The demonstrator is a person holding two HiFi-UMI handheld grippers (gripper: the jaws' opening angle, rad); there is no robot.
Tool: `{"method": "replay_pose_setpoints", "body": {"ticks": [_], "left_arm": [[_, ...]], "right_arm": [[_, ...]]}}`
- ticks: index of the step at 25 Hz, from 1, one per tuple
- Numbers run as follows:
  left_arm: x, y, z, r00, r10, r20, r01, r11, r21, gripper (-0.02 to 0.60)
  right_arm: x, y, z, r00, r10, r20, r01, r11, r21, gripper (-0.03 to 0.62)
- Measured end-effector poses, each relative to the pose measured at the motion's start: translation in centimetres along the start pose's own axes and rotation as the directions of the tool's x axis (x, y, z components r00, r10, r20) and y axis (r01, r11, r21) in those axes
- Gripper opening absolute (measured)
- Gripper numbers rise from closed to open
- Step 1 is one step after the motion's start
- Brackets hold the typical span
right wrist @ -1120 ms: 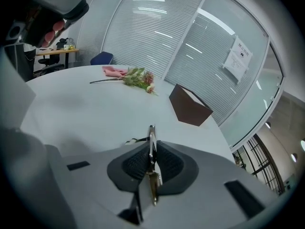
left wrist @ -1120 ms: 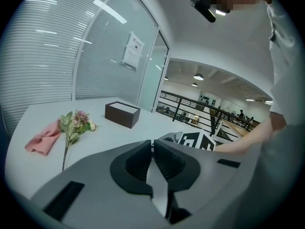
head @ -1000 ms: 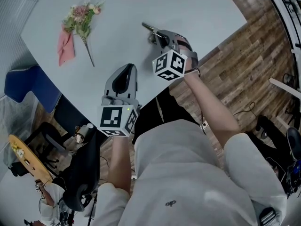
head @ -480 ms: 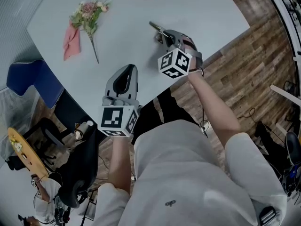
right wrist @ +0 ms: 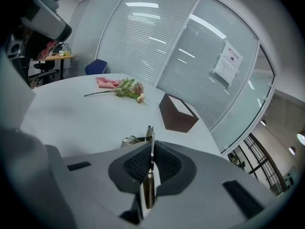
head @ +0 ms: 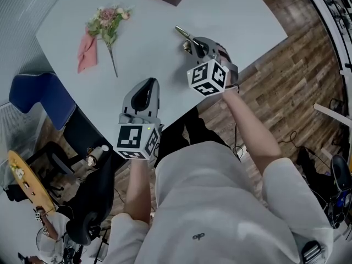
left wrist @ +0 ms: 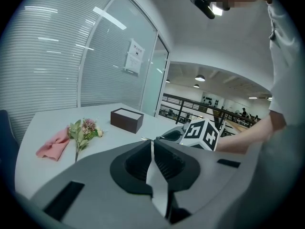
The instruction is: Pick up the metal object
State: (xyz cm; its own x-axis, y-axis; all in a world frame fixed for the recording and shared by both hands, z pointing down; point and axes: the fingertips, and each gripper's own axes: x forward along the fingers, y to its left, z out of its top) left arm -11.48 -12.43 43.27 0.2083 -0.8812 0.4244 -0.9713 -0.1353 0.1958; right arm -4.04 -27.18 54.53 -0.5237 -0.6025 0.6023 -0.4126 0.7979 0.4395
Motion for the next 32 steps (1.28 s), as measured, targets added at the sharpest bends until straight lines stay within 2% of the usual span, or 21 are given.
{"method": "replay_pose_setpoints", "body": {"ticks": [11, 17, 22, 26, 32], "left_arm": [[-0.8, 0.5, 1.8, 0.998, -0.028, 0.048, 0.027, 0.999, 0.024, 0.031], [-1.6, 0.9, 3.0, 0.995, -0.053, 0.080, 0.050, 0.998, 0.039, 0.031], [-2.3, 0.8, 3.7, 0.992, -0.076, 0.104, 0.072, 0.996, 0.044, 0.031], [-3.0, 0.7, 3.9, 0.989, -0.093, 0.116, 0.088, 0.995, 0.046, 0.031], [-3.6, 1.1, 4.1, 0.986, -0.106, 0.126, 0.100, 0.994, 0.046, 0.031]], "right_arm": [[-4.5, -0.8, 4.2, 0.997, 0.011, 0.081, -0.020, 0.994, 0.107, 0.008], [-7.1, -0.4, 6.1, 0.992, 0.028, 0.121, -0.054, 0.975, 0.215, 0.008], [-8.5, 0.0, 6.8, 0.988, 0.059, 0.143, -0.108, 0.927, 0.360, 0.008], [-9.5, 0.4, 6.7, 0.988, 0.053, 0.147, -0.110, 0.903, 0.416, 0.008], [-10.5, 1.1, 7.2, 0.982, 0.062, 0.180, -0.150, 0.835, 0.530, 0.008]]}}
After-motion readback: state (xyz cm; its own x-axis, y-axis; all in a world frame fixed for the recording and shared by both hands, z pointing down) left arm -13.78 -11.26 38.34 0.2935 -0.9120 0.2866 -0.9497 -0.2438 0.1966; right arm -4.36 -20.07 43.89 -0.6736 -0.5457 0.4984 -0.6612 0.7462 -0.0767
